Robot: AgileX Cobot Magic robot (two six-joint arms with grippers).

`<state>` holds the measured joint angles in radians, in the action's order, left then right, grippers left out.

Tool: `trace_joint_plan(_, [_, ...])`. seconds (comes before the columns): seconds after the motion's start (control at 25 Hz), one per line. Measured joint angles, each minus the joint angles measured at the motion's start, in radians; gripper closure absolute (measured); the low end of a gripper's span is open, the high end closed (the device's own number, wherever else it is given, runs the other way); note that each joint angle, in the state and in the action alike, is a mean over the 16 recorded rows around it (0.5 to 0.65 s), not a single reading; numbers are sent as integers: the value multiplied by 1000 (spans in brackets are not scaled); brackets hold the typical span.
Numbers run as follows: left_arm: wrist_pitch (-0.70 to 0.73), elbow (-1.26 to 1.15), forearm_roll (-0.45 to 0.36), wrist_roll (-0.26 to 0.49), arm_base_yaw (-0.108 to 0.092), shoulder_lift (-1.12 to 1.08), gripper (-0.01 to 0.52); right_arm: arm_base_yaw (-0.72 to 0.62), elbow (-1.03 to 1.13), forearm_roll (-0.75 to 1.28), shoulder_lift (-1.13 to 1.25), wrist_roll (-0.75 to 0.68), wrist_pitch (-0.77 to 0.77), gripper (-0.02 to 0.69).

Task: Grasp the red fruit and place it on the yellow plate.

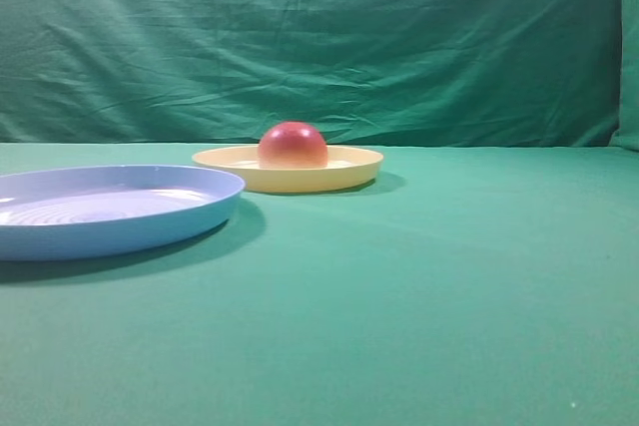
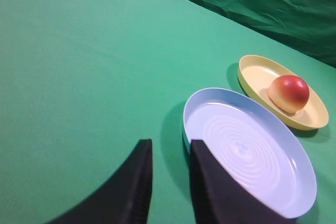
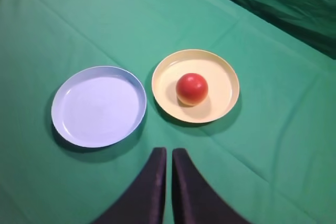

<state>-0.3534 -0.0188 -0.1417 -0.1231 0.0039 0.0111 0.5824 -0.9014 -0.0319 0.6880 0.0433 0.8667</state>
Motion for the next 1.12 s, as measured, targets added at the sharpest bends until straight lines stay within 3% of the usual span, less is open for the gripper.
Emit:
trace_joint_plan(0.52, [0, 0, 0, 0, 0, 0, 357, -49, 478, 83, -274, -137, -293, 665])
trace_joint_plan(1.12, [0, 0, 0, 0, 0, 0, 357, -425, 791, 139, -645, -179, -376, 665])
